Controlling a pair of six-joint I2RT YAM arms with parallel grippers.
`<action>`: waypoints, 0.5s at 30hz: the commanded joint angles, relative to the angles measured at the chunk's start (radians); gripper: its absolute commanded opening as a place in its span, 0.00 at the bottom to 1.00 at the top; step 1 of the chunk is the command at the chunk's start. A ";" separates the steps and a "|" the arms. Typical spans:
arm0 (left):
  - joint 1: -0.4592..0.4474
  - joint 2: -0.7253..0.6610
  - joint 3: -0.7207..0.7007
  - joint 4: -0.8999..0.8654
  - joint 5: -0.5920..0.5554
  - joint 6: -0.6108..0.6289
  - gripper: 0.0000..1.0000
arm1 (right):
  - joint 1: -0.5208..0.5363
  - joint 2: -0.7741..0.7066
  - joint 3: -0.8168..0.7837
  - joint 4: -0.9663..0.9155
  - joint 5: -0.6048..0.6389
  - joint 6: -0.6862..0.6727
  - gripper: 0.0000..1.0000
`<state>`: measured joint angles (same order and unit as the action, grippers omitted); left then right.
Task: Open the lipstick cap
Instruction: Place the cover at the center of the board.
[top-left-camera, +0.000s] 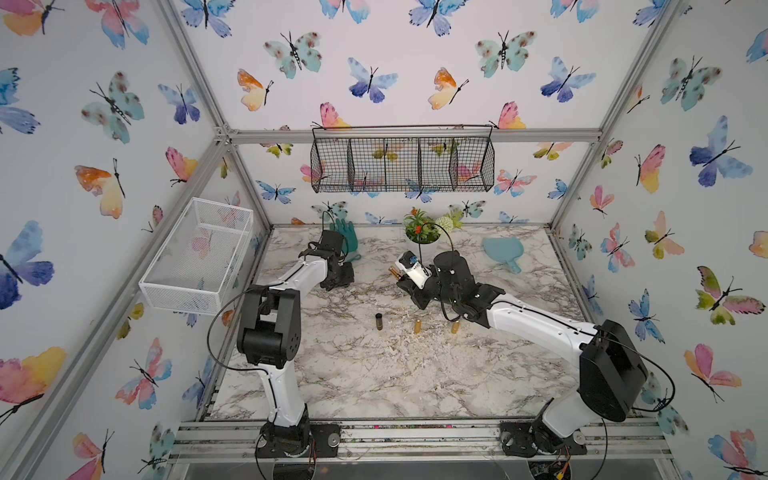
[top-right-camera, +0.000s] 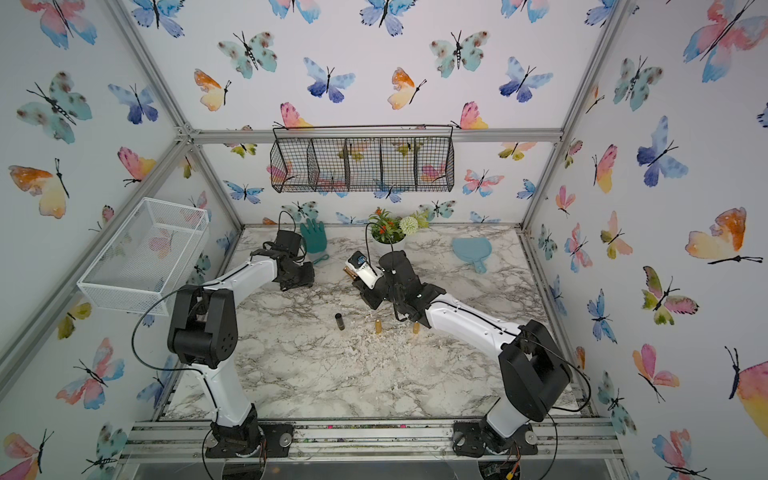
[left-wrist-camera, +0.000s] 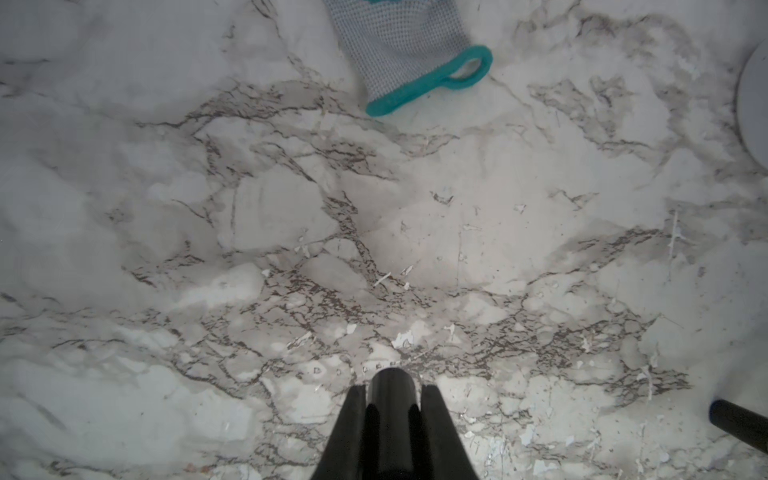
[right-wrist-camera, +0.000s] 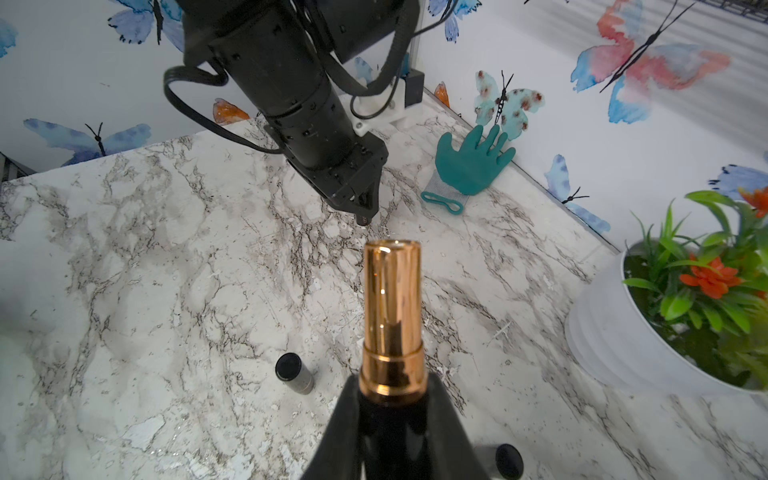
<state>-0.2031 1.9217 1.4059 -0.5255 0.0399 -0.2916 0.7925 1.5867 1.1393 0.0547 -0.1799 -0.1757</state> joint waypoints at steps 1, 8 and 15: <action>-0.017 0.040 0.023 -0.027 -0.029 0.028 0.03 | 0.004 -0.017 0.002 -0.007 0.020 0.013 0.14; -0.042 0.111 0.070 -0.098 -0.039 0.050 0.06 | 0.004 -0.014 -0.010 0.000 0.020 0.021 0.14; -0.044 0.151 0.089 -0.116 -0.031 0.060 0.10 | 0.004 -0.007 -0.018 0.011 0.019 0.027 0.15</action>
<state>-0.2443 2.0426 1.4837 -0.5968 0.0196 -0.2485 0.7925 1.5867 1.1385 0.0540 -0.1707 -0.1646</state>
